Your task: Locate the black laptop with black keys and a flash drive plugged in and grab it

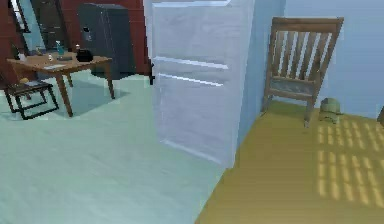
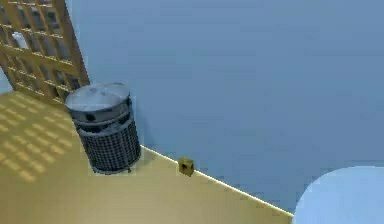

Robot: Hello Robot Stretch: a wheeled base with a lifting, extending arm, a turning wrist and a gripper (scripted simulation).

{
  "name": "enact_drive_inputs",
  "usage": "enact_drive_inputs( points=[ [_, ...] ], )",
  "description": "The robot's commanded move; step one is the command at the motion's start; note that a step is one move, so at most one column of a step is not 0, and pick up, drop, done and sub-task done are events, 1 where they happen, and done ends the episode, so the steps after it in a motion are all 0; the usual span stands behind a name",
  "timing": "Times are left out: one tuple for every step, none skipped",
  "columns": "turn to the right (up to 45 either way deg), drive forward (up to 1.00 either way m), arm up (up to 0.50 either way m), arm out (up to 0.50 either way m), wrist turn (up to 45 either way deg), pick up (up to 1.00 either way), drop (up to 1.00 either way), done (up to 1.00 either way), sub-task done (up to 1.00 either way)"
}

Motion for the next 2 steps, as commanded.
enact_drive_inputs(
  points=[
    [24.0,0.0,0.0,0.0,0.0,0.0,0.0,0.0,0.0],
    [0.0,0.15,0.0,0.0,0.0,0.0,0.0,0.0,0.0]
  ],
)
